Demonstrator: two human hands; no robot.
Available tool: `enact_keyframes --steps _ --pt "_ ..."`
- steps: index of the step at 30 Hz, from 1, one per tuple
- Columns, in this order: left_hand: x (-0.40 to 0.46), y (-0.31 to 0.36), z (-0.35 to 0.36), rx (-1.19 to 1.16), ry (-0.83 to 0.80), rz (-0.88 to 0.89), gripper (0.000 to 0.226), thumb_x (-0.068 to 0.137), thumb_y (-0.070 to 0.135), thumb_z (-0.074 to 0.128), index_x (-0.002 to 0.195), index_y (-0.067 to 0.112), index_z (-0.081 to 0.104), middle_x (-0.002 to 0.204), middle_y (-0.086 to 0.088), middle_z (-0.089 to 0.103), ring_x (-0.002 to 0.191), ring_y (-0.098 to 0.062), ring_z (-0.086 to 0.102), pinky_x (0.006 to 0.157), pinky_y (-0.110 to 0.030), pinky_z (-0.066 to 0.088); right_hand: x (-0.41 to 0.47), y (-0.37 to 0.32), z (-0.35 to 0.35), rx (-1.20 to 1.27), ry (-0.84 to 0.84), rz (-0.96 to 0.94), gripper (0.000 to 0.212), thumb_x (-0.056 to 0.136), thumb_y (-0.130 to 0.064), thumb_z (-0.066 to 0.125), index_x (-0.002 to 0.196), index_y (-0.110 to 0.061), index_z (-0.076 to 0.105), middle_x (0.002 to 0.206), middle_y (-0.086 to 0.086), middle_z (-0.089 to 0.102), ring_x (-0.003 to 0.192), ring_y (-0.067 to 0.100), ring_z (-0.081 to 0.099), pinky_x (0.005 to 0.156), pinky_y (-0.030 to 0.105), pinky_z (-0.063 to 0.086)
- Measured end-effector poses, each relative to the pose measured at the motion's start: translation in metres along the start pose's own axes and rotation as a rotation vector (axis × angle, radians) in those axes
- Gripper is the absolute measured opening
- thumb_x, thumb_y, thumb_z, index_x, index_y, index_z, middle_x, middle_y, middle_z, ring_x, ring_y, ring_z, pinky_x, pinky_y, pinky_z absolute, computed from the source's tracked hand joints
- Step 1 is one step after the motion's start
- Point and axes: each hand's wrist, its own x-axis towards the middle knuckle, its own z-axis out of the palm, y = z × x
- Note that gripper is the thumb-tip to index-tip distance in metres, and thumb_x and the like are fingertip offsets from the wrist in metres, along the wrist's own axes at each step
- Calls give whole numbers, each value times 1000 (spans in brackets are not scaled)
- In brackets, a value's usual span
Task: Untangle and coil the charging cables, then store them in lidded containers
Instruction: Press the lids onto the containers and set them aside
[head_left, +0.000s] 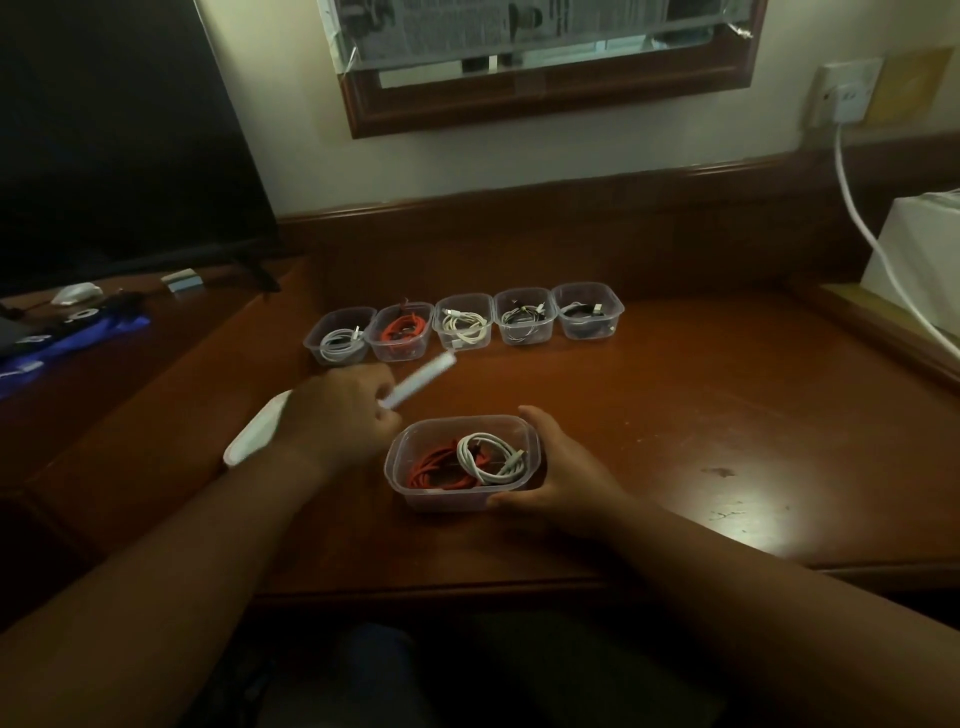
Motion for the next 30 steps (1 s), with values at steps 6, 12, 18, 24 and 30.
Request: enact_keyframes --steps 6,12,18,24,30 --pt "-32 26 28 -65 -60 573 16 74 38 57 85 27 60 79 6 65 70 -15 58 56 -29 51 -1 3 1 147 -10 -44 116 66 -35 92 154 -35 16 146 -15 46 130 2 46 103 30 48" --pt "-31 22 36 -260 -113 486 13 75 42 58 79 30 59 93 11 58 87 -13 51 70 -40 50 -1 3 -1 29 -3 -15 123 68 -43 89 157 -29 5 155 -5 38 135 15 41 104 31 42" --pt "-10 33 34 -236 -428 120 86 70 85 51 144 44 34 158 14 30 142 -12 30 114 -45 28 -2 0 -1 -14 5 -28 114 70 -44 87 156 -27 13 156 -3 36 137 17 39 105 32 42" --pt "0 28 43 -276 -635 75 125 47 104 41 154 43 16 161 15 21 141 -11 27 112 -40 32 -3 3 -6 162 -105 29 93 84 -53 65 156 -37 9 162 -6 20 145 18 26 116 41 32" --pt "1 20 44 -284 -653 66 131 39 105 43 152 43 20 158 14 24 139 -10 28 112 -39 32 0 -3 0 21 -49 67 55 105 -43 35 156 -32 18 162 -4 24 146 16 25 115 34 26"
